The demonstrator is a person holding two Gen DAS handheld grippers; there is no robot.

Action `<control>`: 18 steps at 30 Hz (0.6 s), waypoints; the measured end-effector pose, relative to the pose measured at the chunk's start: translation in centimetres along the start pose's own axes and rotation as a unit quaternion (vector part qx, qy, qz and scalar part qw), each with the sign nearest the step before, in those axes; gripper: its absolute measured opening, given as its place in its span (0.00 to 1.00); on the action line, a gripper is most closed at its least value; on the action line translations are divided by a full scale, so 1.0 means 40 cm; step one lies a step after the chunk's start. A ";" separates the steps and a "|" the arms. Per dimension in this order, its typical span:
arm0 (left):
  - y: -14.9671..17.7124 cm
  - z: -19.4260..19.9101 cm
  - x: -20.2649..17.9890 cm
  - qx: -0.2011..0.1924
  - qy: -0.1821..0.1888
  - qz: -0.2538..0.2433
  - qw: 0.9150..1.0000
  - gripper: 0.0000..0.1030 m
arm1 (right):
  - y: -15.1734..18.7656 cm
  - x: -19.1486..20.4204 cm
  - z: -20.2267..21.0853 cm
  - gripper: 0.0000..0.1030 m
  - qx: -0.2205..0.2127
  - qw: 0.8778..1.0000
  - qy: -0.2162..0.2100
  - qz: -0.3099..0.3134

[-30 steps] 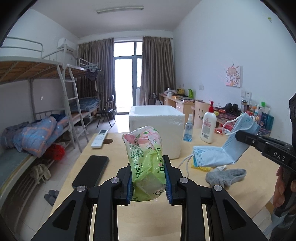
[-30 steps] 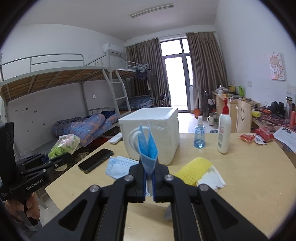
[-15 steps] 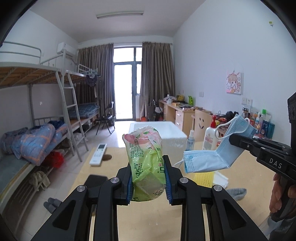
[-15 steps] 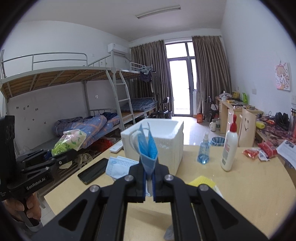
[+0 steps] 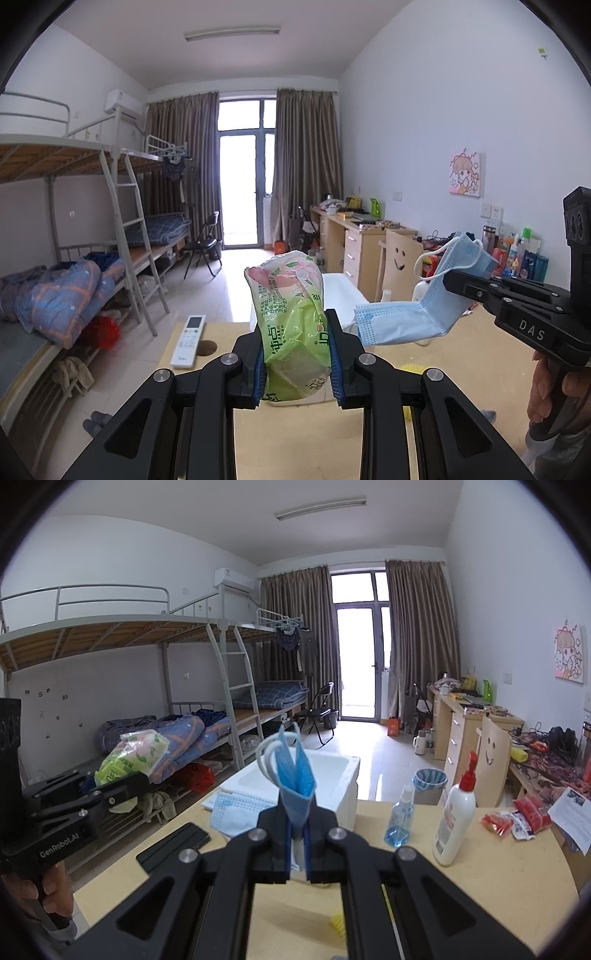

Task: Organize soft objects
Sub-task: 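Carry the green bag in the left tool while the right tool carries the mask to the foam box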

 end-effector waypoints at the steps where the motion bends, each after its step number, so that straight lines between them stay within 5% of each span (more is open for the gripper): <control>1: -0.005 -0.009 0.000 0.000 0.001 -0.001 1.000 0.28 | -0.005 -0.004 -0.009 0.07 0.000 1.000 0.002 0.000; 18: -0.099 -0.154 -0.011 0.001 0.004 -0.016 1.000 0.28 | -0.107 -0.062 -0.114 0.07 -0.013 1.000 0.025 0.003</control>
Point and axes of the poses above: each gripper's, at about its wrist camera, not at the fingertips, and z roughly against the way its jaws point, x to its left, y to its underside, the point moved 10 cm from there along -z, roughly the way its jaws point
